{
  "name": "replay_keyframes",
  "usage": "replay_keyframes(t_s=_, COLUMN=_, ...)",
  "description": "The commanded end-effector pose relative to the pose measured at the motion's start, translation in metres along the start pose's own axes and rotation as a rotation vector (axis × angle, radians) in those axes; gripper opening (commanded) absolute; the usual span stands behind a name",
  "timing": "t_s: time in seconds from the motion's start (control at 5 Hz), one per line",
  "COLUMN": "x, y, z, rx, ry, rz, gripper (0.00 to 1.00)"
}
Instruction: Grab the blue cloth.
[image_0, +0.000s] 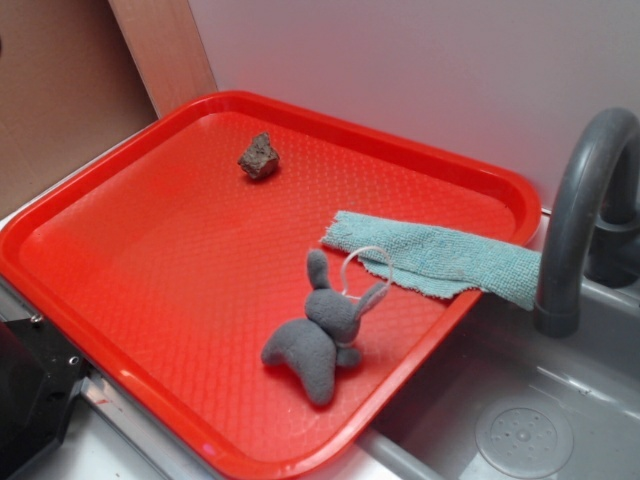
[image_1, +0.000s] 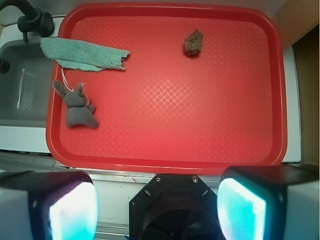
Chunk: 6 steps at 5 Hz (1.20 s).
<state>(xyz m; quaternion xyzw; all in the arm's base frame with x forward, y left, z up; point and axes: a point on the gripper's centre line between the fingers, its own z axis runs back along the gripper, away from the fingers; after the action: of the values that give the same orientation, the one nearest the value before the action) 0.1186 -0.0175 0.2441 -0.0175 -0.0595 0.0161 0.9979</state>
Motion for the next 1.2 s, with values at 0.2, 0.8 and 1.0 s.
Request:
replay_keyframes(t_s=0.2, x=0.006, y=0.003, z=0.001, rx=0.002, ry=-0.012, rz=0.018, gripper=1.0)
replay_keyframes(t_s=0.8, x=0.06, y=0.016, z=-0.017, rx=-0.021, ry=-0.046, rz=-0.292, gripper=1.0)
replay_keyframes(t_s=1.0, x=0.098, y=0.013, z=-0.028, rx=0.028, ry=-0.054, rz=-0.53, gripper=1.0)
